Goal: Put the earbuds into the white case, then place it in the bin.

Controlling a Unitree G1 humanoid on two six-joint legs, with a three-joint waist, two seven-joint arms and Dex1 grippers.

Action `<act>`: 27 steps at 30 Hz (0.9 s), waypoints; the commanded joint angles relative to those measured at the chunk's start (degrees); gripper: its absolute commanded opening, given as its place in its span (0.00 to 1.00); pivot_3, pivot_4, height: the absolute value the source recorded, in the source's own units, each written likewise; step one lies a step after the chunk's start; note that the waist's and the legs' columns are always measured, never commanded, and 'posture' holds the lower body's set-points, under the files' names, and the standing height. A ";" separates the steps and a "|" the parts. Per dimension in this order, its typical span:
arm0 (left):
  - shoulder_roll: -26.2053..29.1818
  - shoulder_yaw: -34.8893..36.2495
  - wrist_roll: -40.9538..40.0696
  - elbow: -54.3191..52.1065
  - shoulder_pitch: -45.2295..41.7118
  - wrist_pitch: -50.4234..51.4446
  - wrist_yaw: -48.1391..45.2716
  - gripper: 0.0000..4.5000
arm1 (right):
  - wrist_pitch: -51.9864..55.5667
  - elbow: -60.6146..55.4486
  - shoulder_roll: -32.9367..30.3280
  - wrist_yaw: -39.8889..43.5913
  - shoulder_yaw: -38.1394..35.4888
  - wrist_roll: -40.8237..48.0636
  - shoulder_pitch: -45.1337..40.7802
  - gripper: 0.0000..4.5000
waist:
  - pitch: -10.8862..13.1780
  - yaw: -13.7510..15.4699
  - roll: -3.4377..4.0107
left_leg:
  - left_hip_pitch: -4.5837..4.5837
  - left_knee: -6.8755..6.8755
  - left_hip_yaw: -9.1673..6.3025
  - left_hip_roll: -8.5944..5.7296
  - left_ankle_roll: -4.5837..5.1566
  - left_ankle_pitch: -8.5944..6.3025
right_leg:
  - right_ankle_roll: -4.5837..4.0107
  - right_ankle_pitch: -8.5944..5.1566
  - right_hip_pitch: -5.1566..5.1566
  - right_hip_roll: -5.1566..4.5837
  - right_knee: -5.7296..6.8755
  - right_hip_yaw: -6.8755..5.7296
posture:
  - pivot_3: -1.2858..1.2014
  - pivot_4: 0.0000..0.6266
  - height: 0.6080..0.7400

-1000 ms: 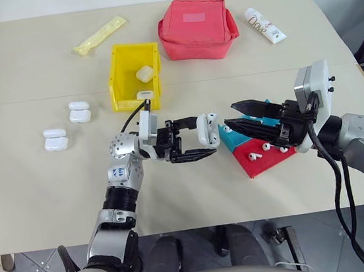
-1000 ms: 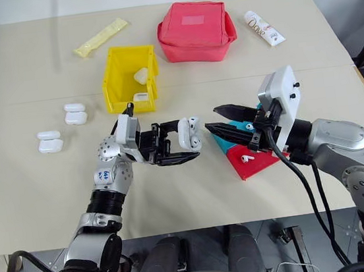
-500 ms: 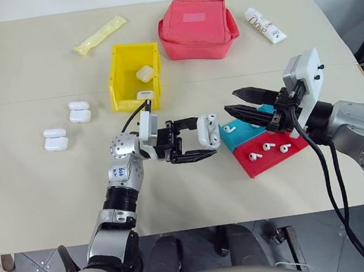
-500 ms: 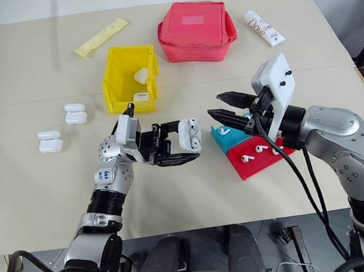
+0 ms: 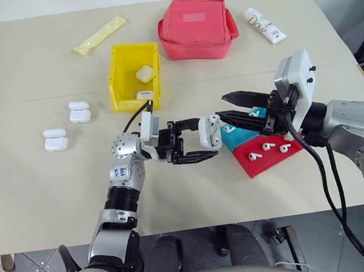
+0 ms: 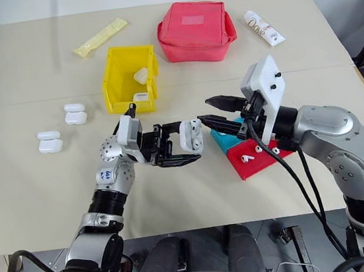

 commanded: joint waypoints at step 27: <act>-0.13 -0.55 -0.68 -1.28 -0.77 -0.21 0.04 0.61 | 3.38 -5.86 -0.92 -1.40 -1.53 3.59 0.40 0.45 | 0.00 0.01 0.00 | 0.00 0.00 0.00 0.00 0.00 0.00 | 0.00 0.00 0.00 -0.01 -0.01 0.01 | 0.52 0.24 1.00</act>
